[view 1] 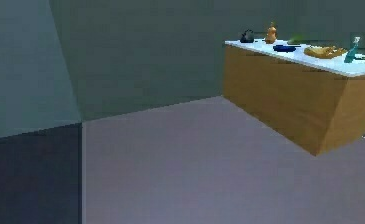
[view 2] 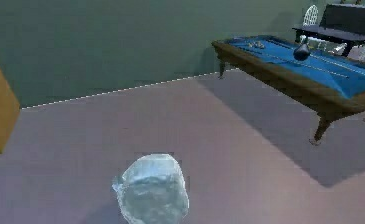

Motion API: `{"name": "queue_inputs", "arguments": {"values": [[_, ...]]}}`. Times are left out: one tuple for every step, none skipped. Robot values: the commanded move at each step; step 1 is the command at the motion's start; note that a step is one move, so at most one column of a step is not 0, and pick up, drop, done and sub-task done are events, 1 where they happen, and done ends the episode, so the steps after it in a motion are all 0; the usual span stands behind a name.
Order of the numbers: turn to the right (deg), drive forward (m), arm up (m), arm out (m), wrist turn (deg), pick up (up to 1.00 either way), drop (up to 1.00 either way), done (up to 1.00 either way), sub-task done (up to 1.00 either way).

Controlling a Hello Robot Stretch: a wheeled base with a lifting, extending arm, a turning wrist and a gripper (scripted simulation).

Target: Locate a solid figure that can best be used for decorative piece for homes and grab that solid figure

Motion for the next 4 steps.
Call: {"name": "queue_inputs", "arguments": {"values": [[0.0,0.20,0.00,0.00,0.0,0.00,0.00,0.00,0.00],[18.0,0.00,0.00,0.00,0.0,0.00,0.00,0.00,0.00],[0.0,0.45,0.00,0.00,0.0,0.00,0.00,0.00,0.00],[36.0,0.00,0.00,0.00,0.0,0.00,0.00,0.00,0.00]]}}
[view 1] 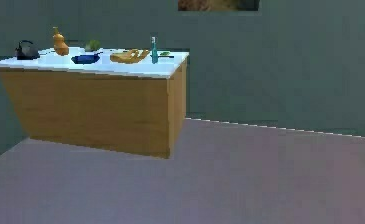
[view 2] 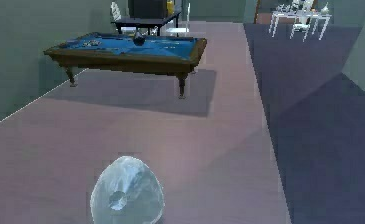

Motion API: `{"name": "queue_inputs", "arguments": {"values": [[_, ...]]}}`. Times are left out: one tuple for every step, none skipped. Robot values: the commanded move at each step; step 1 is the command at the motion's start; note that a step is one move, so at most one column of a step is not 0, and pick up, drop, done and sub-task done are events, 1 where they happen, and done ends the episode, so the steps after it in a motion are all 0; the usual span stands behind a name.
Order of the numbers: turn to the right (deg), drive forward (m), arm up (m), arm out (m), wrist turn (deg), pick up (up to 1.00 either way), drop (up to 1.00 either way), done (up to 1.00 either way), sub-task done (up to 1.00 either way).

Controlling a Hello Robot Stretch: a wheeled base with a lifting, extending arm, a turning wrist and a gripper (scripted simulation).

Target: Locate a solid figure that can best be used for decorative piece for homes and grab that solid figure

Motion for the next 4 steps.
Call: {"name": "queue_inputs", "arguments": {"values": [[0.0,1.00,0.00,0.00,0.0,0.00,0.00,0.00,0.00],[9.0,0.00,0.00,0.00,0.0,0.00,0.00,0.00,0.00],[0.0,0.20,0.00,0.00,0.0,0.00,0.00,0.00,0.00],[-45.0,0.00,0.00,0.00,0.0,0.00,0.00,0.00,0.00]]}}
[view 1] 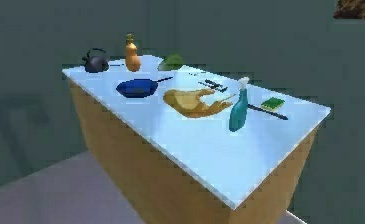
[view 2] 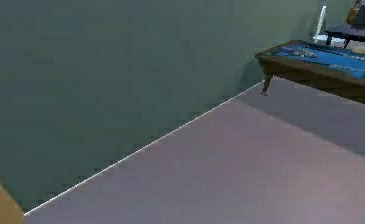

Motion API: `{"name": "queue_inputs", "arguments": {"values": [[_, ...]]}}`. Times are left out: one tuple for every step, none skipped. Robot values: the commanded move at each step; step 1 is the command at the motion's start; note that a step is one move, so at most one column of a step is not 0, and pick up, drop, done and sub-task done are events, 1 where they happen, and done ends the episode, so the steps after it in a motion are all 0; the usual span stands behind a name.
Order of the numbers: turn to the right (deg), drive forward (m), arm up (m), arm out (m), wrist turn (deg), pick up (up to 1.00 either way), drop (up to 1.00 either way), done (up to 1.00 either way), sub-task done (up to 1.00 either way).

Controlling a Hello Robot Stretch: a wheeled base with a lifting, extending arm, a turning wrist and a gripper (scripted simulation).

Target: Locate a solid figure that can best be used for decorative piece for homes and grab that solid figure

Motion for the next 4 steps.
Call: {"name": "queue_inputs", "arguments": {"values": [[-45.0,0.00,0.00,0.00,0.0,0.00,0.00,0.00,0.00],[-36.0,0.00,0.00,0.00,0.0,0.00,0.00,0.00,0.00],[0.0,0.00,0.50,0.00,0.0,0.00,0.00,0.00,0.00],[0.0,0.00,0.38,0.00,0.0,0.00,0.00,0.00,0.00]]}}
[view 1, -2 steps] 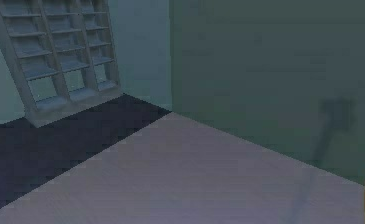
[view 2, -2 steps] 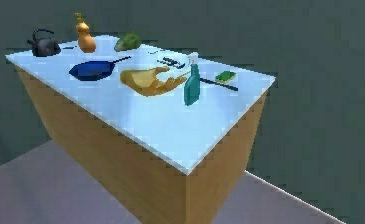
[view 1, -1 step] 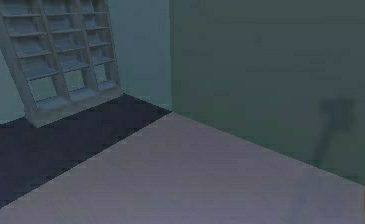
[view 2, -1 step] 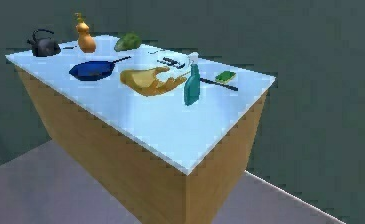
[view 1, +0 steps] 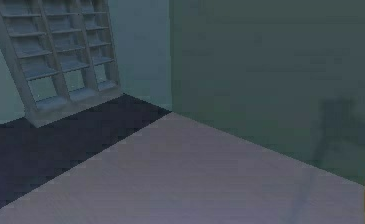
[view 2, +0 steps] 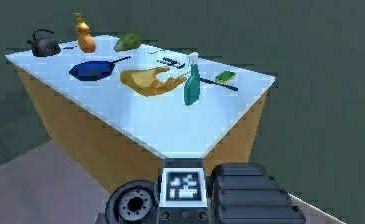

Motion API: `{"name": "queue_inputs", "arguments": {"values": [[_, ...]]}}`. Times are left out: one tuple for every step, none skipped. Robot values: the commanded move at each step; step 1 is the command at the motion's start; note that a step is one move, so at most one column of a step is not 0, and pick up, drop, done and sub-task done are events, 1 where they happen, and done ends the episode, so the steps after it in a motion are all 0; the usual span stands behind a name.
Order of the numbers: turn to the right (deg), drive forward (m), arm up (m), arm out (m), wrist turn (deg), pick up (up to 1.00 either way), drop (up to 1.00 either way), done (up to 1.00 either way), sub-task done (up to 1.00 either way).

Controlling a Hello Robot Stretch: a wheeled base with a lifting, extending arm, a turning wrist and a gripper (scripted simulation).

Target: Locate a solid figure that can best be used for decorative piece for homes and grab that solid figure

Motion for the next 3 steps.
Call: {"name": "queue_inputs", "arguments": {"values": [[0.0,0.00,0.00,0.50,0.0,0.00,0.00,0.00,0.00],[0.0,0.00,0.00,0.00,45.0,0.00,0.00,0.00,0.00],[0.0,0.00,0.00,0.00,45.0,0.00,0.00,0.00,0.00]]}}
